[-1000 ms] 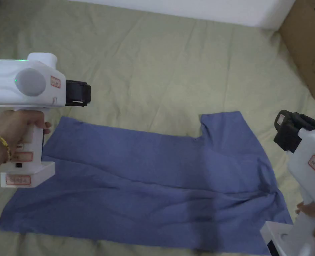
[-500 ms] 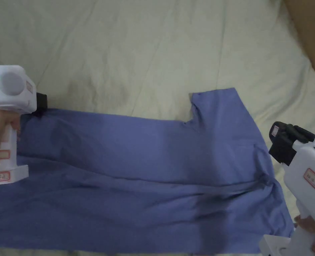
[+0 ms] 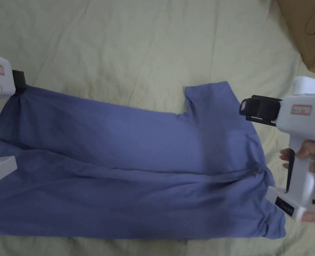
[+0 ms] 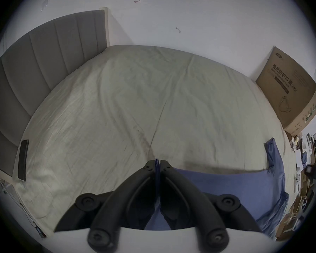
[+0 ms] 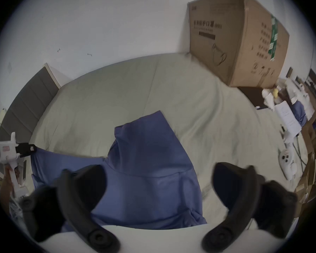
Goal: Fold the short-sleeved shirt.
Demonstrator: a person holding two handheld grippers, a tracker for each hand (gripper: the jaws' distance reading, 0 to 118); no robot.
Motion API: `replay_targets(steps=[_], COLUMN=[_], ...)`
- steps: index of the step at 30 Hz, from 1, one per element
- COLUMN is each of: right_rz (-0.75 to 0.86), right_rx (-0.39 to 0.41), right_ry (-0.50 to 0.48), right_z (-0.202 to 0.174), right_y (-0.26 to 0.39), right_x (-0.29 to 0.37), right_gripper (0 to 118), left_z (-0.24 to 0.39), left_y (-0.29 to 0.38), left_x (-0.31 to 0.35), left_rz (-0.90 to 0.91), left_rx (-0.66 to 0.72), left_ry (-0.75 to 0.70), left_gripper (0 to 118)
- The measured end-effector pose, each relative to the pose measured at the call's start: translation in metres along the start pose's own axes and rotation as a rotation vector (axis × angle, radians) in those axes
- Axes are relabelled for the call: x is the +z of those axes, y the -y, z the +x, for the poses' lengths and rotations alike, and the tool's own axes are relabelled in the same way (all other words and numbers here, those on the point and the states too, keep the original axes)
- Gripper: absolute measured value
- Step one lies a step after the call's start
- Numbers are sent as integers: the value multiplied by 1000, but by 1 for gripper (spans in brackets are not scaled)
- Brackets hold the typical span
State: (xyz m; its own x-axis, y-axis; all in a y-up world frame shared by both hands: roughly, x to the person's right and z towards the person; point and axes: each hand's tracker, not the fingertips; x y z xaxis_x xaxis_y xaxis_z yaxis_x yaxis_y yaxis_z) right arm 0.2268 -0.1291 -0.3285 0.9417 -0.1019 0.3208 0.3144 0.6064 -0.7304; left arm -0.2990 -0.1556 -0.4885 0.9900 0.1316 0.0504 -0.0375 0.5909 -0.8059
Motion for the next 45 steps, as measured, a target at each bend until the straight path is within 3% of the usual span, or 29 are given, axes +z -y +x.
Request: replay_targets(steps=[9,11,13,14,16,17,18,19,25,32,38,45], right_rz=[-205,-192,-194,-208,-214,-188,-164,-159,-83,56,105,37], right_rx=[30,44,20,-3,-121,-145,-117,-103,-136,-10,-27,-33], right_ry=[197,223,237,234,145,151,151,131,31,-28,-61,-41], right_z=[6,7,9,12,14,14,14,17,22,19,33,39], right_y=[-12,-10,-9,-9,-4,-6,-6,-7,-21,-6,45,130], right_x=[-105,-119,-132,-137,-135,-130,-123,-121,-67,37,106,124], right_gripper=[114,107,91,77,57,38,11,0,0,0,0,0], left_z=[-9,-6,-4,-3,-1,0,1,1,-4,-28,-51,-66], left_y=[1,1,2,2,4,5,5,5,6,20,66,137], left_x=[0,-3,-6,-8,-10,-11,-13,-13,12,83,122,126], left_rz=[-22,-28,-29,-30,-32,-30,-28,-32,-13,68,88,8], left_rx=[84,84,83,83,68,58,49,40,48,36,71,110], left_ry=[17,12,5,3,-6,-11,-15,-19,7,78,117,84], left_gripper=[2,2,2,2,2,2,2,2,2,2,2,4])
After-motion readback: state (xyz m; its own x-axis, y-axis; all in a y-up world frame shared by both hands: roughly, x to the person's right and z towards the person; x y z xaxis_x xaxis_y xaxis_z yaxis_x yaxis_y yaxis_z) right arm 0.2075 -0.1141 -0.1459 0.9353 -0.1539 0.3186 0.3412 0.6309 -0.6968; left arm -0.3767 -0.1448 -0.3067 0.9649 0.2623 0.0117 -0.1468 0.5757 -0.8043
